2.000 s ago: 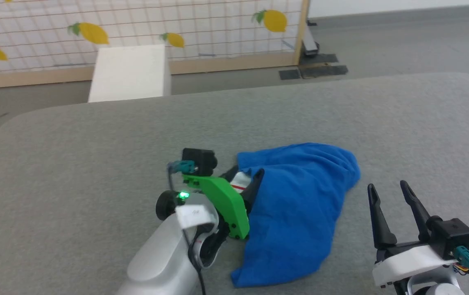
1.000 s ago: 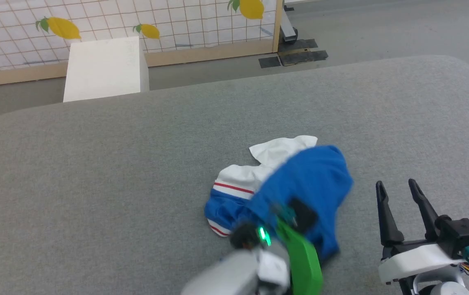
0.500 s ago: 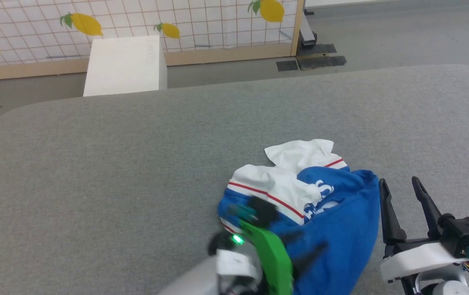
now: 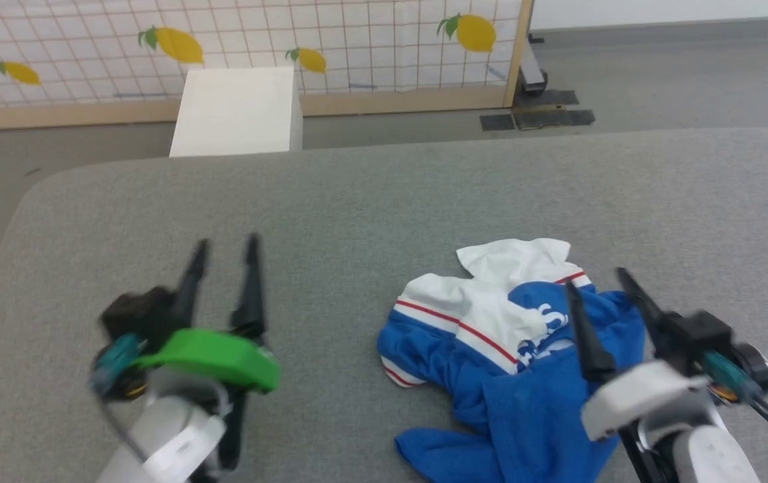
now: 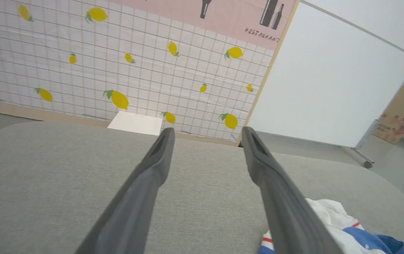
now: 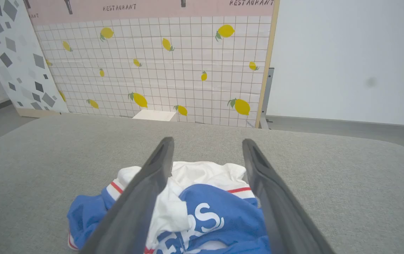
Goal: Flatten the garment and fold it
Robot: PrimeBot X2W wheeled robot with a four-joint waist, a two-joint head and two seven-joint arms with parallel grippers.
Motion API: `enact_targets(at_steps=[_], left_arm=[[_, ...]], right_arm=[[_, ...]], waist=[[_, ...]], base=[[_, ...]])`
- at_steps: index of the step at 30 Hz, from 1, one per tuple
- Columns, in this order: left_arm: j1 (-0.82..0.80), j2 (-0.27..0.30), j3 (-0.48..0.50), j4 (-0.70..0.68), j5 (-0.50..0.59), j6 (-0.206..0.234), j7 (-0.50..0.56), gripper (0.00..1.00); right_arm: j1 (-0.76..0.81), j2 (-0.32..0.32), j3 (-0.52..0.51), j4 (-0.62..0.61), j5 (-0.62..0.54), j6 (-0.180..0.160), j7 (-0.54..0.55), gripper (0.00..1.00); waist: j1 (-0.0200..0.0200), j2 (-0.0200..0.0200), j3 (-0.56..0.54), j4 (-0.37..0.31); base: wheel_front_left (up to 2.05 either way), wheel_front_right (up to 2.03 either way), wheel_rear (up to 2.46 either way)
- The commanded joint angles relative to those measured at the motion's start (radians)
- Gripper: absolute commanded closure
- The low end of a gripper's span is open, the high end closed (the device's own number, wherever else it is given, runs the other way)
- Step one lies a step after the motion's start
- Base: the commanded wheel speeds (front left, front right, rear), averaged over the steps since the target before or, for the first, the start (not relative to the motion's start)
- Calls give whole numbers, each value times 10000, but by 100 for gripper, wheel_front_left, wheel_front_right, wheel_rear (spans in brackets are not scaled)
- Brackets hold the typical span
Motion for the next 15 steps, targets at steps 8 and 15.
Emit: enact_targets(at_steps=[8, 15], left_arm=[[1856, -1015, 2468, -900, 2109, -719, -41, 0], [2066, -1805, 3312, -823, 2855, -1570, -42, 0]], right_arm=[[-1121, -3, 145, 1203, 301, -17, 3700, 0], [-1351, -3, 345, 1502, 376, -17, 5824, 5]], waist=[[0, 53, 425, 620], [0, 53, 608, 999]], base=[[0, 0, 0], [0, 0, 0]])
